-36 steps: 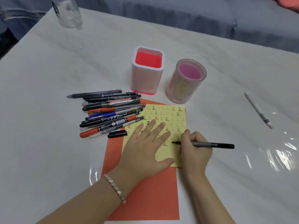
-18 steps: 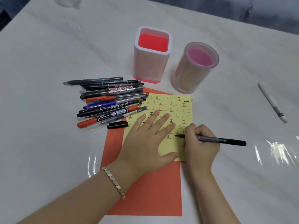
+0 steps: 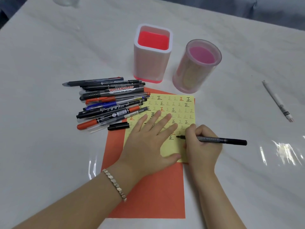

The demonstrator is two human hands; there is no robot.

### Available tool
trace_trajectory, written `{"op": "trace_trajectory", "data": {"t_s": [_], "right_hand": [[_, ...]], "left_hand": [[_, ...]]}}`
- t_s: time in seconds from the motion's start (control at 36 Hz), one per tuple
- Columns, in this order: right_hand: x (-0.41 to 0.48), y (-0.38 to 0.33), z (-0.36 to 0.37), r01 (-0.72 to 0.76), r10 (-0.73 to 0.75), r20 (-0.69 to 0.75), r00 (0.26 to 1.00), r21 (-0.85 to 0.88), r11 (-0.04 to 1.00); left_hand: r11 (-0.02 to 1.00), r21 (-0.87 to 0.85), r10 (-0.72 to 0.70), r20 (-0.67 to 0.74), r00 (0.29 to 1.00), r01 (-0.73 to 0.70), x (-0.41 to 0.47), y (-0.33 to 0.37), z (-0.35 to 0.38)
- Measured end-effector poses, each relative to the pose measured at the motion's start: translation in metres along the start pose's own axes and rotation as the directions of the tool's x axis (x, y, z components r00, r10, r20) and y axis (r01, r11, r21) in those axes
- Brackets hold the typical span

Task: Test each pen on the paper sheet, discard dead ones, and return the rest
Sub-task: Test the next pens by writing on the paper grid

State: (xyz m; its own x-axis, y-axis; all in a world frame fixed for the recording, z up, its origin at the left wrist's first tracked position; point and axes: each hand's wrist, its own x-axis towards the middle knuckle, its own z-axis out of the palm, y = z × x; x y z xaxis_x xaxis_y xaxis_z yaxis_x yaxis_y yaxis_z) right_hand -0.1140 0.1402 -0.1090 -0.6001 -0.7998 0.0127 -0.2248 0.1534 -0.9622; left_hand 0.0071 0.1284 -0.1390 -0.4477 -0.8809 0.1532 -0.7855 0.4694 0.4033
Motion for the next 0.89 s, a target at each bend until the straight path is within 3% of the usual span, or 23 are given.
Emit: {"op": "trace_trajectory", "data": {"t_s": [0.89], "right_hand": [[0.0009,0.0014,-0.002,-0.027,0.028,-0.023,0.999,0.042,0.999]], "left_hand": [[1.0,-0.008,0.007,-0.018,1.0,-0.007,0.0004,-0.0005,0.0]]}}
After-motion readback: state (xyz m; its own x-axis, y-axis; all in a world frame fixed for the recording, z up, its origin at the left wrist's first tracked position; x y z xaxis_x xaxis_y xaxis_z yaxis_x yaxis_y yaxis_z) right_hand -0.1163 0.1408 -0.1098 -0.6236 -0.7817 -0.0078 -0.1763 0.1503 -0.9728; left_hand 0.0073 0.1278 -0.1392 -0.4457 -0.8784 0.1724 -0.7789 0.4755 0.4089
